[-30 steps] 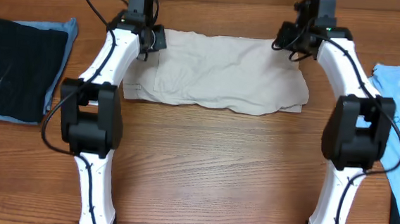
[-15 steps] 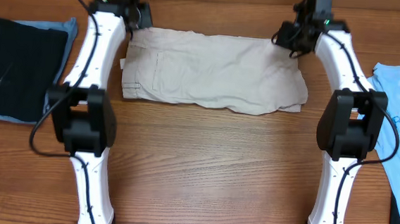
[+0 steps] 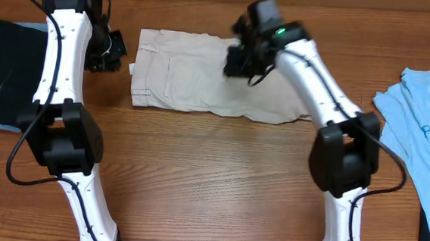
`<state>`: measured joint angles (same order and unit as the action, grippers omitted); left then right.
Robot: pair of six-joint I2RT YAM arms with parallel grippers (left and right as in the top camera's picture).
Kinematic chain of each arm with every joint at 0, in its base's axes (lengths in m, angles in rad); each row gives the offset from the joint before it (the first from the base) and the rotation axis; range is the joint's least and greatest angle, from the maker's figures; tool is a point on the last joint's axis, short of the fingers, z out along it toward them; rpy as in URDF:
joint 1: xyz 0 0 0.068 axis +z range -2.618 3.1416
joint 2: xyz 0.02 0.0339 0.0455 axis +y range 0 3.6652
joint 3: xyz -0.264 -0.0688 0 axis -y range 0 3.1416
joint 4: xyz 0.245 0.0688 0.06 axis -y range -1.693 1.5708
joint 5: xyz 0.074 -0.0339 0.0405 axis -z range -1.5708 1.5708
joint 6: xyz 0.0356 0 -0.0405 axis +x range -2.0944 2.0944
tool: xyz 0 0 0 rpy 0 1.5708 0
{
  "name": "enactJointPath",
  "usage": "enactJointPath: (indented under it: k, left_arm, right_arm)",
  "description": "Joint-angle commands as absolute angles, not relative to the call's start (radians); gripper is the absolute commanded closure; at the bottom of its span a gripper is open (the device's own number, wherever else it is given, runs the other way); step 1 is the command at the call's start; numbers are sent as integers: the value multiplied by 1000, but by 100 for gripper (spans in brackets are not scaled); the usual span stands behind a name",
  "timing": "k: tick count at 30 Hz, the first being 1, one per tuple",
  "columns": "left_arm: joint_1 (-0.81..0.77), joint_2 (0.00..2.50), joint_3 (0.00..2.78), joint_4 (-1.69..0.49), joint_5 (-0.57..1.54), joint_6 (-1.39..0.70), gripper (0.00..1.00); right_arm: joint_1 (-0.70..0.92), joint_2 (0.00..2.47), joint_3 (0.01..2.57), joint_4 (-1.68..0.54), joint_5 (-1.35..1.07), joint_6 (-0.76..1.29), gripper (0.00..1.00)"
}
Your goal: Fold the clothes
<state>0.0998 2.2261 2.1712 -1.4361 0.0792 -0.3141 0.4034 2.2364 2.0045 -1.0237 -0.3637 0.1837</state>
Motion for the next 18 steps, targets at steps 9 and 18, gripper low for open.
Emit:
enactJointPath:
  k: [9,18]
  left_arm:
    - [109,2303,2137,-1418,124,-317,96]
    - [108,2303,2137,-1440,124,-318,66]
  right_arm:
    - [521,2237,1594,-698,-137,467,96]
    - [522,2107,1819,-817,-115,465,96]
